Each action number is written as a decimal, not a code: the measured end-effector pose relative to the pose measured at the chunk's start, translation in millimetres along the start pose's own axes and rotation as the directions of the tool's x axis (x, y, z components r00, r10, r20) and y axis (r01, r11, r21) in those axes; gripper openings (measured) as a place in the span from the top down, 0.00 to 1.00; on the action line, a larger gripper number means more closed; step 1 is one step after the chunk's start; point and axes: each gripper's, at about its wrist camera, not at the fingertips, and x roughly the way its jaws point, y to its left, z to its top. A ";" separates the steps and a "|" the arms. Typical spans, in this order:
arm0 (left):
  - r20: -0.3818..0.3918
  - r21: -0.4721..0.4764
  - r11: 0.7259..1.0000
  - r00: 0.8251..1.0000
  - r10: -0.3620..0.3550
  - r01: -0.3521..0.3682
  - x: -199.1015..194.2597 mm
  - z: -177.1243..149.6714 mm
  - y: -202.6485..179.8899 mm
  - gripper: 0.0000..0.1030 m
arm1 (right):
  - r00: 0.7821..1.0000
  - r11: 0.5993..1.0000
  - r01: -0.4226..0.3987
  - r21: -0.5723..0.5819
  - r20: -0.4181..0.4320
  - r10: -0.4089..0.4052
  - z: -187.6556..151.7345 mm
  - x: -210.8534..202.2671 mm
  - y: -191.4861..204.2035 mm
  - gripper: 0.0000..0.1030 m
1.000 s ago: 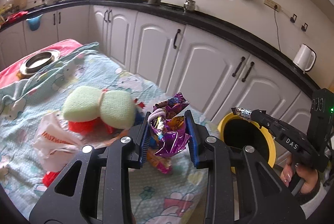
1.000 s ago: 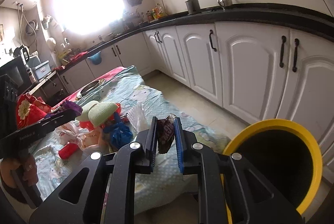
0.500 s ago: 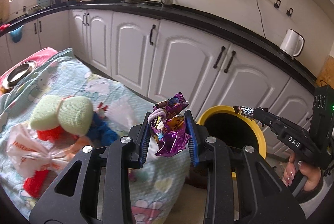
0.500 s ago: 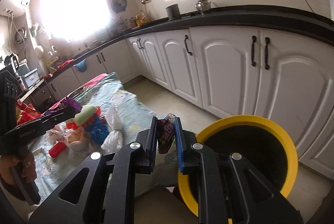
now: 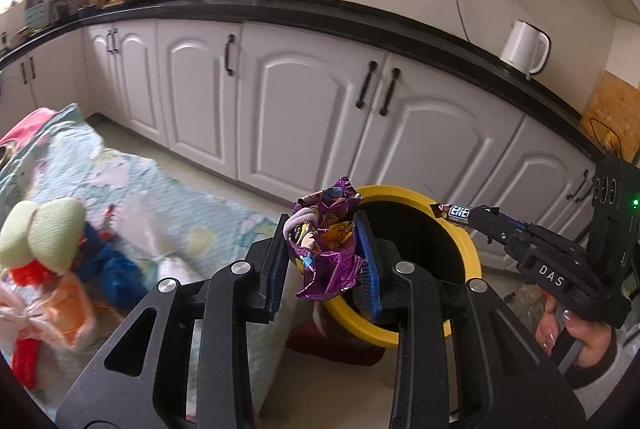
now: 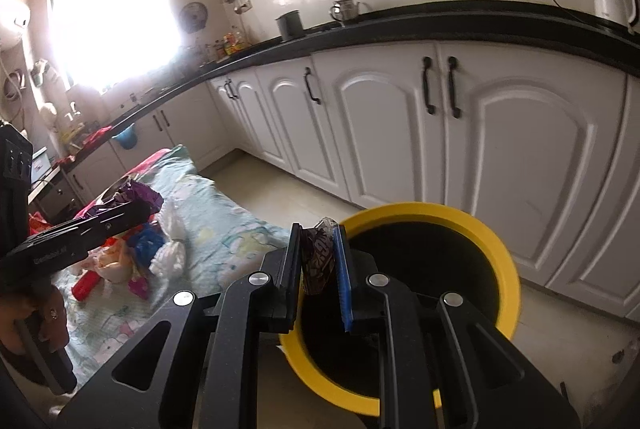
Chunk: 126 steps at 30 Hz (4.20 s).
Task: Collect trash
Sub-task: 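Carry both wrappers over the yellow bin with both grippers, then open both grippers to drop the wrappers into the bin, then move both open grippers back toward the trash on the blanket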
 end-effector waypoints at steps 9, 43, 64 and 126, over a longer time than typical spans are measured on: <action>-0.039 0.046 0.998 0.999 -0.031 0.033 25.9 -1.8 -26.8 0.76 | 0.999 0.998 0.051 0.022 -0.013 -0.050 -16.6 -5.2 -23.1 0.85; -0.261 0.075 0.991 0.961 -0.087 0.110 126.0 -25.0 -50.7 0.75 | 0.984 0.991 0.098 0.093 -0.160 -0.082 -51.7 26.0 -62.8 0.85; -0.210 0.070 0.995 0.976 -0.058 0.074 105.3 -17.6 -41.4 0.33 | 0.988 0.982 0.139 0.126 -0.085 -0.129 -40.0 8.1 -70.9 0.59; 0.143 -0.195 0.957 0.959 0.244 -0.214 -81.4 -15.8 103.5 0.11 | 0.993 0.975 -0.120 -0.185 -0.015 0.120 -9.9 13.6 125.9 0.26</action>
